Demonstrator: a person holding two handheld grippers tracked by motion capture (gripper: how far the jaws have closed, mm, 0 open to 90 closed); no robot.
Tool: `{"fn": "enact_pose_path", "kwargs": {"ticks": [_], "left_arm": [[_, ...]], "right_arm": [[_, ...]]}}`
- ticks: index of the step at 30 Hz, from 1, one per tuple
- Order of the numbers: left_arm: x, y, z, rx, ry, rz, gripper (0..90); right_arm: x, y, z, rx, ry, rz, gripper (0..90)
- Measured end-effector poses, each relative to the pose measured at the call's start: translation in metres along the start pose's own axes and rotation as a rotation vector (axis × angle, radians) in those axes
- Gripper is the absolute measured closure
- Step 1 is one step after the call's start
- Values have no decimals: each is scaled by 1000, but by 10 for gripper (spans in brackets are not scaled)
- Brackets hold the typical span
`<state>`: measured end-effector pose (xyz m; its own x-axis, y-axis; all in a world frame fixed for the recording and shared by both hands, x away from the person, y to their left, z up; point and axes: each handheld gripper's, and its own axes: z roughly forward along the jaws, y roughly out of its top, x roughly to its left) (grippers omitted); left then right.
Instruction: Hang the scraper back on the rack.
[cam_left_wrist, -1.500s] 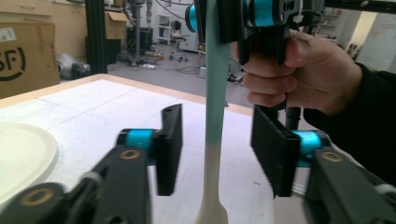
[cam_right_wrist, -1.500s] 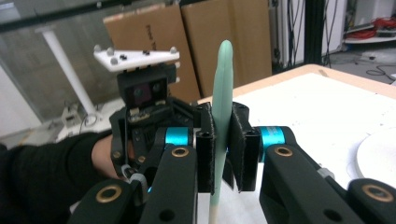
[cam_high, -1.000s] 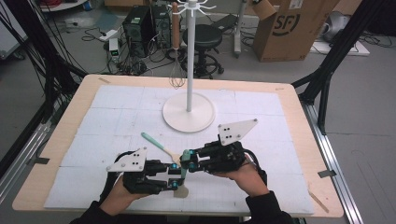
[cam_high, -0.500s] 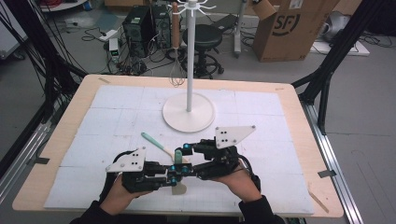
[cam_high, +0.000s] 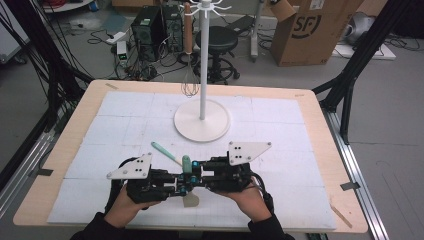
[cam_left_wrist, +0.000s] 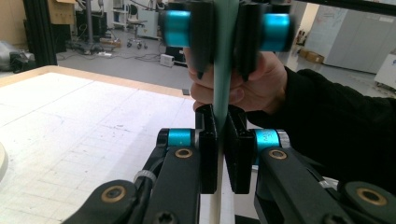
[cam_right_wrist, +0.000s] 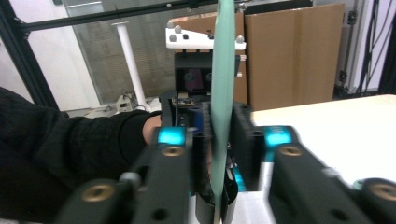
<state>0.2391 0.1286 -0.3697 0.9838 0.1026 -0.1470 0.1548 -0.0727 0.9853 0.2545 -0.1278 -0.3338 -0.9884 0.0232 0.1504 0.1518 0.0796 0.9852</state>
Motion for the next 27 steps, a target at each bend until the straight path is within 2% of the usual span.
{"fn": "enact_pose_path", "kwargs": {"ticks": [2,4,6,7,9,12,15,18,21,24,27], "left_arm": [[0,0,-1,-8,10,1,841],[0,0,-4,-6,37,-1,820],[0,-1,-8,-11,84,-23,640],[2,-3,-12,-15,109,-24,592],[5,-7,-20,-21,150,-20,521],[9,-12,-32,-43,209,-28,366],[14,-16,-46,-52,282,-35,296],[16,-18,-55,-57,313,-27,256],[17,-19,-65,-74,339,-18,257],[18,-21,-72,-62,374,6,250],[19,-23,-77,-60,396,12,226]], "right_arm": [[0,0,1,-6,0,3,817],[-1,2,3,-5,-13,-2,820],[-4,6,3,-8,-25,-8,821],[-6,8,2,-12,-27,-8,822],[-12,14,1,-10,-39,-12,823],[-24,26,1,21,-62,-31,823],[-38,39,-3,10,-60,-33,822],[-54,52,-6,-6,-56,-27,822],[-72,66,-7,-13,-55,-13,822],[-88,80,-7,-6,-53,-7,822],[-99,94,-8,-1,-54,-16,821]]}}
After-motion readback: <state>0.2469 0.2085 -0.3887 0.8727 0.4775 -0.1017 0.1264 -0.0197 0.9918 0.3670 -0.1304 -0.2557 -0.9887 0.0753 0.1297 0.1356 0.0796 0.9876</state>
